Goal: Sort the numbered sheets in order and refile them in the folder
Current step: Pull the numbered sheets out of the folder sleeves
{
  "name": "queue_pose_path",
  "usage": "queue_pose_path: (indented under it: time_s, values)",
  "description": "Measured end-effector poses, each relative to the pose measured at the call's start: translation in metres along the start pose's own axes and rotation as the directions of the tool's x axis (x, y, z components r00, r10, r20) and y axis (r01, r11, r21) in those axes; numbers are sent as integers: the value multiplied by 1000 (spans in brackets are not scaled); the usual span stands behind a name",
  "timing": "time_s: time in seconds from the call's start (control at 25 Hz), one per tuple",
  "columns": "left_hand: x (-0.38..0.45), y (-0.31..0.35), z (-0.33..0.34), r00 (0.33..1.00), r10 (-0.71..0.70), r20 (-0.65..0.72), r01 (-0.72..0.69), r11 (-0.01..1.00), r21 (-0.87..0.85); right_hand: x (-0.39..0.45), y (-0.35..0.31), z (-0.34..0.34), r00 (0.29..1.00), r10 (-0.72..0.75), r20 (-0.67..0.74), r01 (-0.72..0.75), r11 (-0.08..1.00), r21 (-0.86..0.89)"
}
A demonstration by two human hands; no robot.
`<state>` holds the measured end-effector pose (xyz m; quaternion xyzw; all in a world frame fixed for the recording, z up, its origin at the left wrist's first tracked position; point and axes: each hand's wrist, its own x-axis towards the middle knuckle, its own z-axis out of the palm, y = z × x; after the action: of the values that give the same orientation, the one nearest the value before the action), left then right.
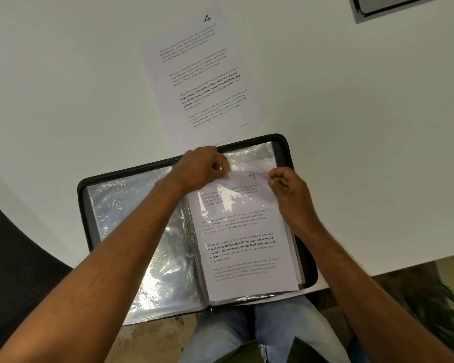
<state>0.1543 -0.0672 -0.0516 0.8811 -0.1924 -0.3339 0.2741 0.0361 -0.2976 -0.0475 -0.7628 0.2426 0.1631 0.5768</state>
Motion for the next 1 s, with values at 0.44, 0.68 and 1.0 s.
queue_pose_path:
  time_s: [0.44, 0.68, 1.0]
  values:
    - [18, 1, -46, 842, -212, -496, 95, 964, -250, -9, 9, -3, 994, 81, 77, -87, 993, 82]
    - [36, 2, -97, 787, -232, -572, 43, 945, -324, -10, 18, -2, 991, 100, 85, -101, 995, 16]
    - [5, -27, -97, 778, -485, -400, 142, 756, -639, -6, 21, 1, 988, 136, 74, -135, 991, -18]
